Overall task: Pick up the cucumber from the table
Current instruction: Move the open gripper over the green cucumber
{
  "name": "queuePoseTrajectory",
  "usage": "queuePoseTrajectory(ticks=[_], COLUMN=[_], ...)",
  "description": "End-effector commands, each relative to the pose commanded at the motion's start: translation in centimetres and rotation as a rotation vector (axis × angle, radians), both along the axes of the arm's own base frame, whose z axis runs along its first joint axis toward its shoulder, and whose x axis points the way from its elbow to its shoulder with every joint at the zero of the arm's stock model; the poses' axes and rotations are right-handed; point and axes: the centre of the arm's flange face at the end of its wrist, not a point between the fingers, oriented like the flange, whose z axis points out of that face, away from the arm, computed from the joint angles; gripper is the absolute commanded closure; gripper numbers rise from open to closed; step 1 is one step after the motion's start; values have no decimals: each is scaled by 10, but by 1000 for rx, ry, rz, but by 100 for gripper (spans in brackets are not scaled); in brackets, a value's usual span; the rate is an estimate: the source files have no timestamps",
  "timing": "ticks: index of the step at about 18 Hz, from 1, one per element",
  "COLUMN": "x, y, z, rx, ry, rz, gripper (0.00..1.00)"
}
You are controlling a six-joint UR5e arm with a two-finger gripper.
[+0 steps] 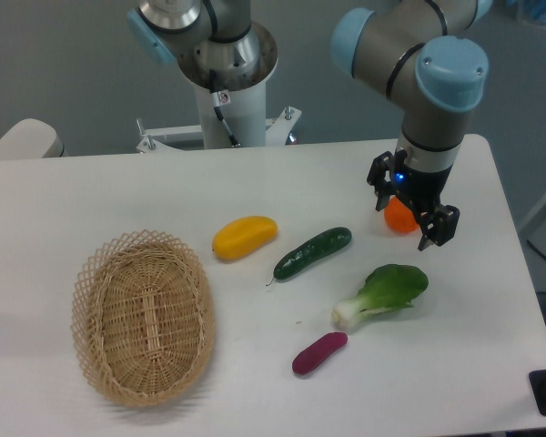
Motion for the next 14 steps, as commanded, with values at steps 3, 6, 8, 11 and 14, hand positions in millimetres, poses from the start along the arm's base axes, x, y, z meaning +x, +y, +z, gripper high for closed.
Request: queuePoseTrajectory(ticks=[3, 6, 8, 11, 14], x=[5, 8, 10, 20, 38], y=[4, 4, 4, 13, 26], z=[0, -5, -9, -16, -32], rx=[2, 2, 0, -2, -5], ry=[1, -9, -17, -35, -47], rz=[4, 9, 11, 57, 60], gripper=[0, 0, 0, 0, 0])
